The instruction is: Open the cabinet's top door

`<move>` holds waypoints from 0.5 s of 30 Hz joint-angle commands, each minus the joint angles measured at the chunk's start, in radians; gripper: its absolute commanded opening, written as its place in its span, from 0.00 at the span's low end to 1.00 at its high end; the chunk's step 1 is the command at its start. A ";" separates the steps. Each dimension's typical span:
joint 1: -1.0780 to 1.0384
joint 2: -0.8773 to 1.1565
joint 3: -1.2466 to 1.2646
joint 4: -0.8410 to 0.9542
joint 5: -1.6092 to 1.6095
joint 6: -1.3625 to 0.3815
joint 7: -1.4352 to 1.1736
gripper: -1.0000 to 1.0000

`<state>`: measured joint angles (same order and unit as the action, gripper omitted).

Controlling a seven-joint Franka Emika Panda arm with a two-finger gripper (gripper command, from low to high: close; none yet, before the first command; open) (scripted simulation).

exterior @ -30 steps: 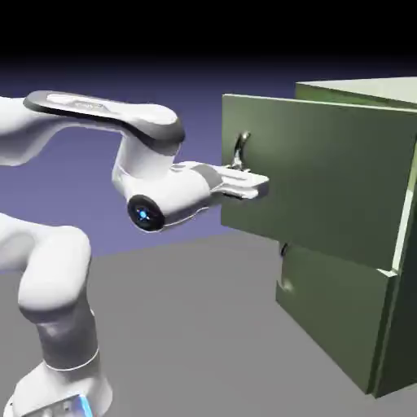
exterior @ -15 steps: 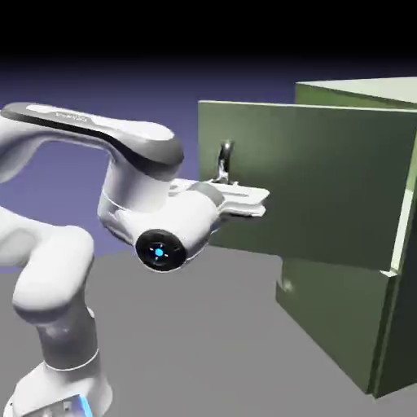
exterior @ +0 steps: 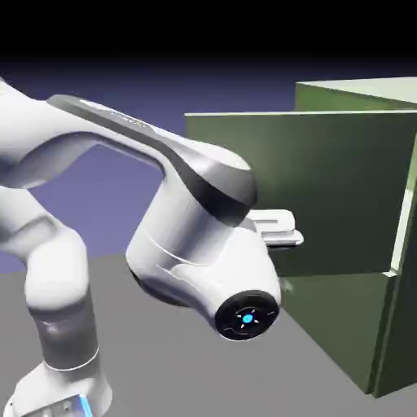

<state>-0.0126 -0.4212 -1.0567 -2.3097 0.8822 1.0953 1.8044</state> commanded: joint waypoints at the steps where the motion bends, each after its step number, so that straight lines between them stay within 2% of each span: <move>1: 0.029 0.032 -0.036 0.031 -0.006 -0.037 -0.017 0.00; 8: 0.237 0.221 -0.290 0.189 -0.015 -0.234 -0.124 0.00; 15: 0.490 0.165 -0.516 0.246 -0.057 -0.231 -0.096 0.00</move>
<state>0.4780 -0.2560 -1.5733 -2.0640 0.8264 0.8649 1.7093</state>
